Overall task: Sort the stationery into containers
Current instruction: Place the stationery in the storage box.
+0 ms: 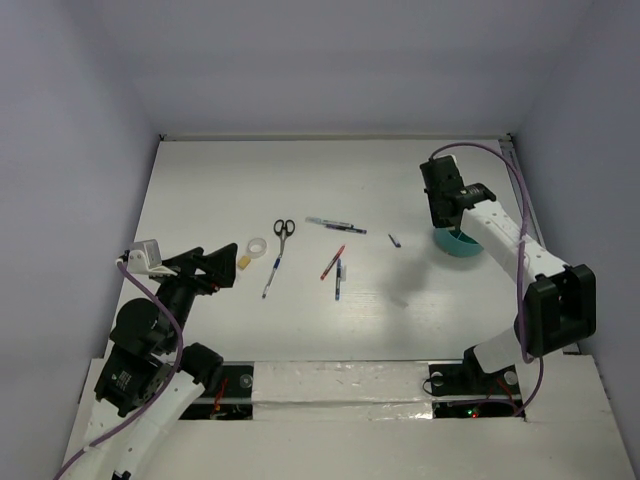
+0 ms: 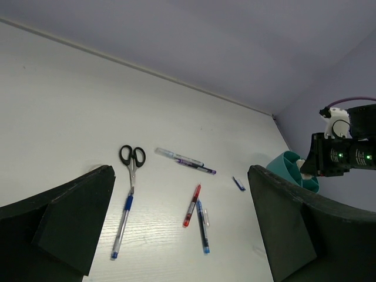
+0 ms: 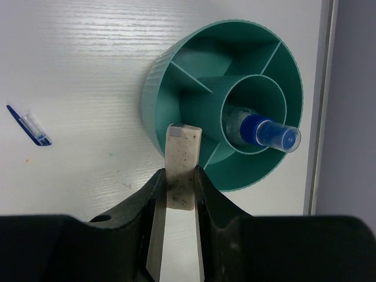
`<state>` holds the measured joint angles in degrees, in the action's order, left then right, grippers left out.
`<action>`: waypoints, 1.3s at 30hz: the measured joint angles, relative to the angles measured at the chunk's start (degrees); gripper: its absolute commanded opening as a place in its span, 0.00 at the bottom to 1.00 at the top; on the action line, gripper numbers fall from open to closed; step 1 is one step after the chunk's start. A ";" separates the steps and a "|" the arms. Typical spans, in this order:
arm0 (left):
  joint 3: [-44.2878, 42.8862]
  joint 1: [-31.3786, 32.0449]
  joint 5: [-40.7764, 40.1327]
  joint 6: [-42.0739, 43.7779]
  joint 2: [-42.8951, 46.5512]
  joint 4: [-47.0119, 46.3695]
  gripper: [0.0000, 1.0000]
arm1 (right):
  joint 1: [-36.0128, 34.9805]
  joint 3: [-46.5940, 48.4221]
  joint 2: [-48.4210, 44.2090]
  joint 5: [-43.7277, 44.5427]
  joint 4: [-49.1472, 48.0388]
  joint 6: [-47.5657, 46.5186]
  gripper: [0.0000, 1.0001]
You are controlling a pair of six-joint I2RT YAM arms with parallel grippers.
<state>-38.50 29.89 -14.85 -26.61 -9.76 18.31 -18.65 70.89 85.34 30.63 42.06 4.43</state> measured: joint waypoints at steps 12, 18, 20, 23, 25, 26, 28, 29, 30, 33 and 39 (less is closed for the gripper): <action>0.00 0.00 0.00 0.00 0.00 0.00 0.97 | 0.26 0.85 4.26 1.40 0.02 -2.75 0.16; 0.00 0.00 0.00 0.00 0.00 0.00 0.97 | 0.26 0.96 5.46 4.04 -0.07 -3.15 0.31; 0.00 0.00 -0.02 0.00 0.00 0.00 0.97 | 0.26 0.98 5.46 4.70 -0.09 -3.17 0.36; 0.00 0.00 0.00 0.00 0.00 0.00 0.97 | 0.26 1.33 5.46 5.35 -0.11 -3.21 0.46; 0.00 0.00 0.00 0.00 0.00 0.00 0.97 | 0.26 1.73 5.46 5.57 -0.11 -3.41 0.49; 0.00 0.00 0.00 0.00 0.00 0.00 0.97 | 0.26 1.90 5.46 5.62 -0.15 -3.41 0.49; 0.00 0.00 0.00 0.00 0.00 0.00 0.97 | 0.26 2.23 5.46 5.64 -0.13 -3.41 0.49; 0.00 0.00 0.00 0.00 0.00 0.00 0.98 | 0.26 2.36 5.46 5.64 -0.13 -3.41 0.49; 0.00 0.00 0.00 0.00 -0.02 0.00 0.97 | 0.26 2.51 5.46 5.62 -0.09 -3.34 0.49; 0.00 0.00 -0.13 0.00 -0.22 0.00 0.97 | 0.26 3.08 5.22 4.81 0.04 -2.47 0.46; 0.00 0.00 -0.15 0.11 -3.28 -0.17 0.83 | 0.09 0.59 -5.03 -9.40 -4.68 3.45 0.31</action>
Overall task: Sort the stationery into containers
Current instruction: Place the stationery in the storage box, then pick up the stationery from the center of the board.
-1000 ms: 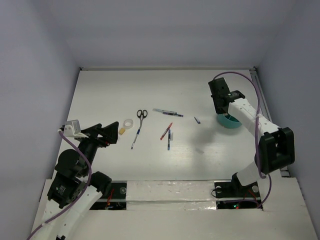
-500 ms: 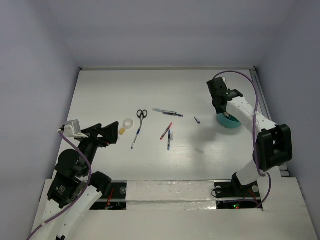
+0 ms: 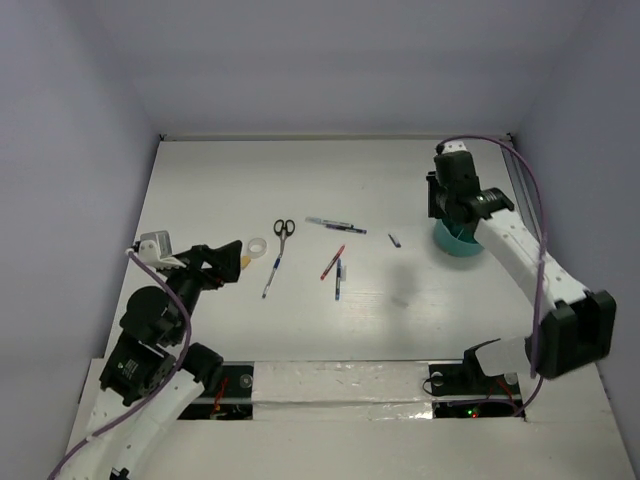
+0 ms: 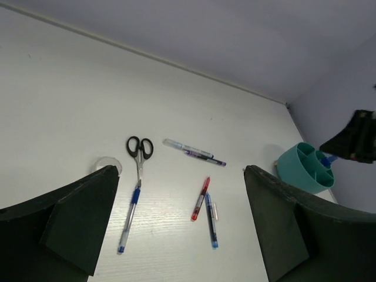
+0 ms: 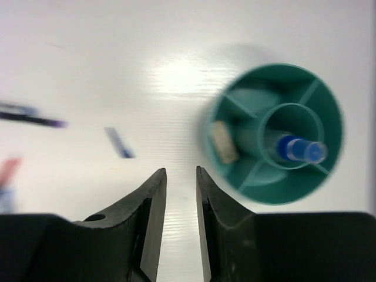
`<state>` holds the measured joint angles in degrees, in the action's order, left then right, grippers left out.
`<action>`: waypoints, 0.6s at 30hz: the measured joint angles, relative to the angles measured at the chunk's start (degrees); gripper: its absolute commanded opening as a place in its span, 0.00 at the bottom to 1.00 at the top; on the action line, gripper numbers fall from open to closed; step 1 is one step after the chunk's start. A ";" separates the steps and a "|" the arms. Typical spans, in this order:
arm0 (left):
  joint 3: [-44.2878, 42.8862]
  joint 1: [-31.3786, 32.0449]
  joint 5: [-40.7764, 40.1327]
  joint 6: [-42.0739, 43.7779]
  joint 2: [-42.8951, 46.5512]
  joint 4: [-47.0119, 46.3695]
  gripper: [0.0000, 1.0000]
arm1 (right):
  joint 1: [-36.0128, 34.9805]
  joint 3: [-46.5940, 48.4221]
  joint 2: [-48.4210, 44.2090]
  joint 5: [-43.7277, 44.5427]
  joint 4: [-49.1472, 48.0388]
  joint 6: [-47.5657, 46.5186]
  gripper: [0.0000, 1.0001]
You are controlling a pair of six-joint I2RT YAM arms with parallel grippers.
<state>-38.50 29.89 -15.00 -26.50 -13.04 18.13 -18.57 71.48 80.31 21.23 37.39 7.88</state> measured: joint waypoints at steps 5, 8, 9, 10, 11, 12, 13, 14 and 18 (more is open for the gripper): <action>-0.11 0.00 0.26 0.11 -9.44 -0.13 0.76 | -1.81 -8.00 -13.97 -12.81 -10.10 6.10 0.33; -0.22 0.00 0.28 0.07 -16.61 0.28 0.72 | -3.26 -12.57 -17.40 -18.86 -15.08 8.90 0.34; -0.44 -0.02 0.31 0.04 -18.91 0.61 0.70 | -3.65 -13.92 -17.86 -20.22 -15.89 9.53 0.34; -0.79 -0.02 0.28 0.04 -21.53 1.09 0.69 | -4.00 -15.56 -18.32 -21.86 -17.11 10.27 0.35; -1.18 -0.02 0.31 0.02 -24.13 1.49 0.64 | -4.33 -17.44 -18.91 -23.45 -17.99 10.95 0.35; -1.75 -0.02 0.33 -0.17 -26.95 2.12 0.62 | -4.66 -19.26 -19.63 -24.92 -18.99 11.54 0.35; -2.27 -0.02 0.31 -0.26 -29.05 2.49 0.60 | -4.81 -21.05 -20.46 -26.27 -19.74 12.07 0.35; -2.64 -0.07 0.33 -0.35 -30.97 2.71 0.57 | -4.90 -22.93 -21.53 -27.61 -20.59 12.66 0.35; -2.97 -0.90 0.46 -1.03 -38.16 3.96 0.55 | -5.16 -28.70 -25.86 -32.20 -24.02 14.53 0.35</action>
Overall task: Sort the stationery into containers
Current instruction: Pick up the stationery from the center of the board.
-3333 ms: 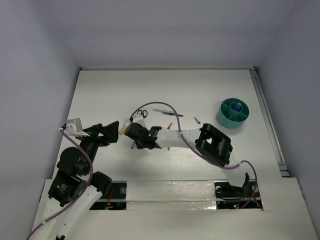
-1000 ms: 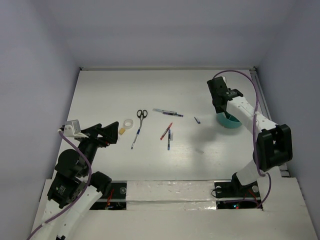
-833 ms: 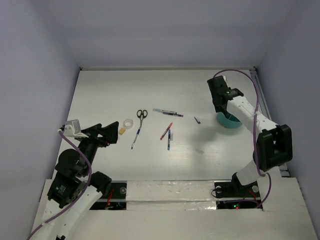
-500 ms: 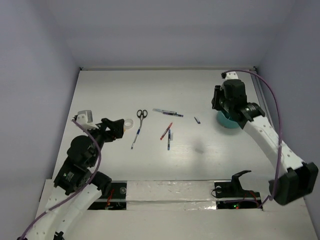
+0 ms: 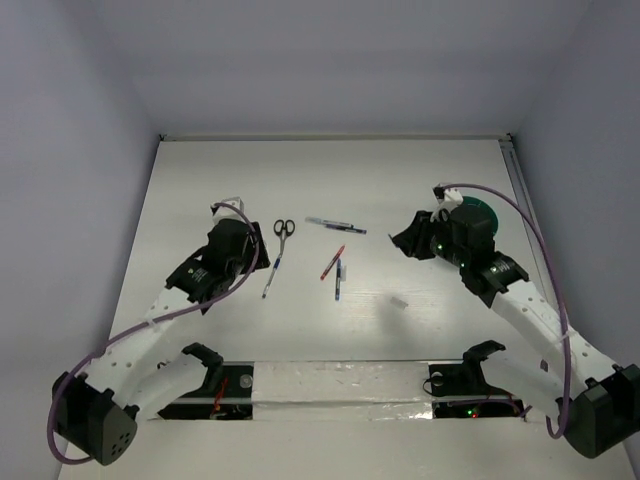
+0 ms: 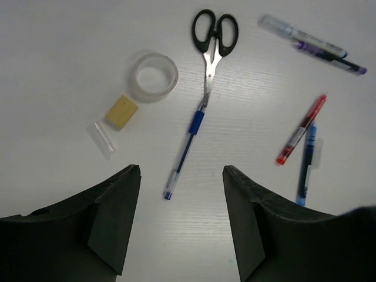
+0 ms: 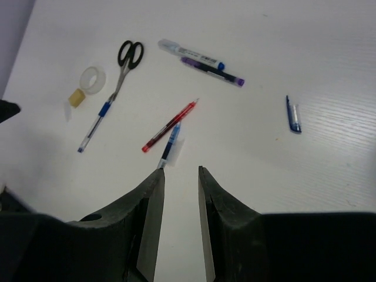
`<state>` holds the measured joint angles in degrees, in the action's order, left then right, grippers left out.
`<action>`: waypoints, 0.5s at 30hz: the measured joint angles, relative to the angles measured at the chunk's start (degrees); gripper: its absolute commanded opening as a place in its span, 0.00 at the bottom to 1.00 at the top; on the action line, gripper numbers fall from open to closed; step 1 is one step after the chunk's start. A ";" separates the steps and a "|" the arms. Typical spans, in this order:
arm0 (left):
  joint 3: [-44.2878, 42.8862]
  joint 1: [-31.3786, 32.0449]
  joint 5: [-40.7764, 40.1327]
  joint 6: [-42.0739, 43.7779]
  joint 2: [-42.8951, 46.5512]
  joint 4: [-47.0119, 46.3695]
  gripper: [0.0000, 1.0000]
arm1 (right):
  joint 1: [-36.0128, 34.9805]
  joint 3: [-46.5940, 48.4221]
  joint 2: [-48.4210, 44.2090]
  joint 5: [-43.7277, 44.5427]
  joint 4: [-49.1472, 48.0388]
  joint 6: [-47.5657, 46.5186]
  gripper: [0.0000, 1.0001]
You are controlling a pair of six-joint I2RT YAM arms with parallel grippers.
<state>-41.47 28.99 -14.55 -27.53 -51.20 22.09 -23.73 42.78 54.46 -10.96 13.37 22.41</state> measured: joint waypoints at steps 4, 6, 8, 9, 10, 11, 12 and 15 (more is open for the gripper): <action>-1.68 -1.88 0.35 -0.15 -5.38 1.62 0.53 | -0.26 -3.37 -2.89 -3.65 -3.78 0.79 0.36; -2.93 -3.82 0.96 0.11 -8.39 1.66 0.51 | -0.35 -4.42 -3.93 -4.92 -4.81 0.83 0.36; -3.87 -6.21 2.03 0.72 -11.45 1.31 0.50 | -0.35 -5.16 -5.44 -6.01 -5.22 0.79 0.37; -4.20 -7.37 2.60 1.07 -13.00 1.22 0.50 | -0.35 -5.22 -5.77 -6.14 -5.22 0.76 0.37; -4.46 -8.68 3.23 1.49 -14.40 1.20 0.49 | -0.35 -5.35 -6.58 -6.51 -5.27 0.79 0.36; -4.55 -9.60 3.74 1.90 -15.78 1.01 0.48 | -0.35 -5.35 -7.39 -6.88 -5.33 0.79 0.37; -4.68 -10.49 4.13 2.23 -17.27 0.98 0.48 | -0.35 -5.35 -8.24 -7.23 -5.53 0.79 0.37; -5.40 -12.13 5.07 3.50 -21.22 1.18 0.47 | -0.35 -5.38 -10.56 -8.02 -6.54 0.79 0.37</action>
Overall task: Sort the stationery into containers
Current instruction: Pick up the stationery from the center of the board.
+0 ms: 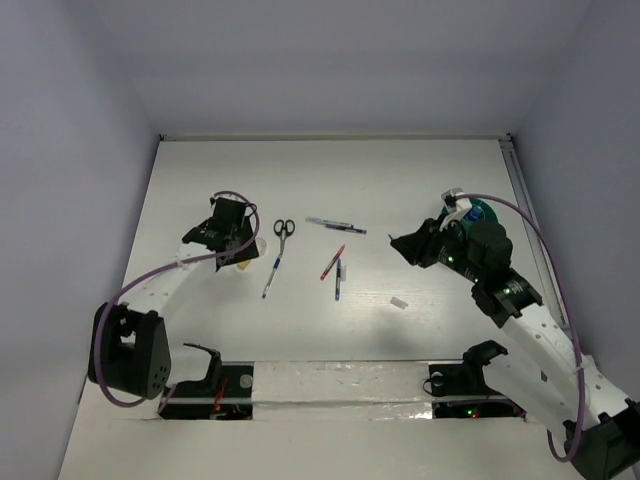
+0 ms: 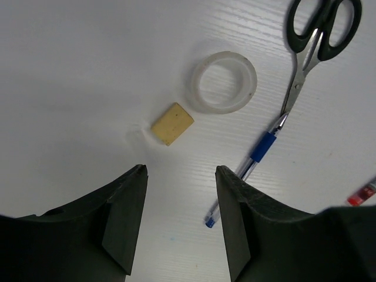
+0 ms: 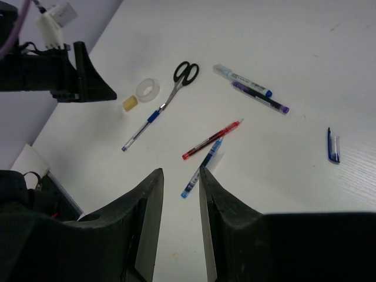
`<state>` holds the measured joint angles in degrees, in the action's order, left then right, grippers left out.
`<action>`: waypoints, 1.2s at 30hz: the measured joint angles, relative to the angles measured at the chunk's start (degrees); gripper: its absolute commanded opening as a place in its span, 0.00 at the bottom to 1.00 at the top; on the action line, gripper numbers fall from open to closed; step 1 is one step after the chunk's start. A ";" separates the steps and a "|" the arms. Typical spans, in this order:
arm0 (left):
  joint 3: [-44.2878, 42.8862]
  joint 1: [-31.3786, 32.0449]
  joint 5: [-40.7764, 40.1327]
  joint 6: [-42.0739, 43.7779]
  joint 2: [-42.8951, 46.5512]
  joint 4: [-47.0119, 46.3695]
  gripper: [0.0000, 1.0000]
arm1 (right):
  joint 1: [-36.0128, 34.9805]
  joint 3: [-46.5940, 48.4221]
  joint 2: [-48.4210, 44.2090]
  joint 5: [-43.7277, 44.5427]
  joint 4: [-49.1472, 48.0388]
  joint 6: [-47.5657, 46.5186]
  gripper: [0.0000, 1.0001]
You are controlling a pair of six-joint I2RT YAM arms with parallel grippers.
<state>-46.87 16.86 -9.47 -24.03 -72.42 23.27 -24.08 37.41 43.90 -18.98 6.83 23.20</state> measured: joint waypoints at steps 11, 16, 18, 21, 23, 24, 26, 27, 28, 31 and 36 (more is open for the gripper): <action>-2.89 -2.36 1.53 7.10 -8.98 -0.76 0.46 | 0.00 -0.96 -2.62 -1.01 -0.83 0.00 0.37; -3.54 -3.10 2.19 10.10 -12.48 -1.55 0.45 | 0.00 -0.96 -2.45 -1.03 -0.83 0.00 0.37; -3.91 -3.13 2.56 10.99 -14.58 -2.12 0.44 | 0.00 -0.96 -2.14 -1.05 -0.85 0.00 0.38; -4.11 -3.13 3.56 12.02 -17.27 -3.08 0.40 | 0.00 -0.96 -1.55 -1.03 -0.83 0.00 0.38; -4.31 -3.13 3.93 12.57 -18.40 -3.34 0.36 | 0.00 -0.96 -1.29 -1.03 -0.83 0.00 0.38; -4.48 -3.10 4.09 12.74 -18.73 -3.37 0.35 | 0.00 -0.96 -1.16 -1.03 -0.85 0.00 0.38; -5.03 -3.10 4.26 13.05 -19.41 -3.37 0.32 | 0.00 -0.96 -1.05 -1.03 -0.83 0.00 0.38; -5.29 -3.10 4.28 13.11 -19.67 -3.37 0.28 | 0.00 -0.96 -1.03 -1.03 -0.85 0.00 0.38; -5.53 -3.10 4.31 13.14 -19.96 -3.41 0.25 | 0.00 -0.96 -1.01 -1.03 -0.85 0.00 0.38; -6.12 -3.10 4.42 13.40 -20.41 -3.23 0.12 | 0.00 -0.96 -1.01 -1.03 -0.83 -0.02 0.38; -6.27 -3.10 4.44 13.53 -20.37 -3.21 0.00 | 0.00 -0.96 -0.94 -1.14 -0.85 -0.02 0.39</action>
<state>-53.15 13.76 -5.04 -10.50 -92.79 20.05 -24.08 36.45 42.96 -20.12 5.98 23.18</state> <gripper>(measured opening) 0.200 0.380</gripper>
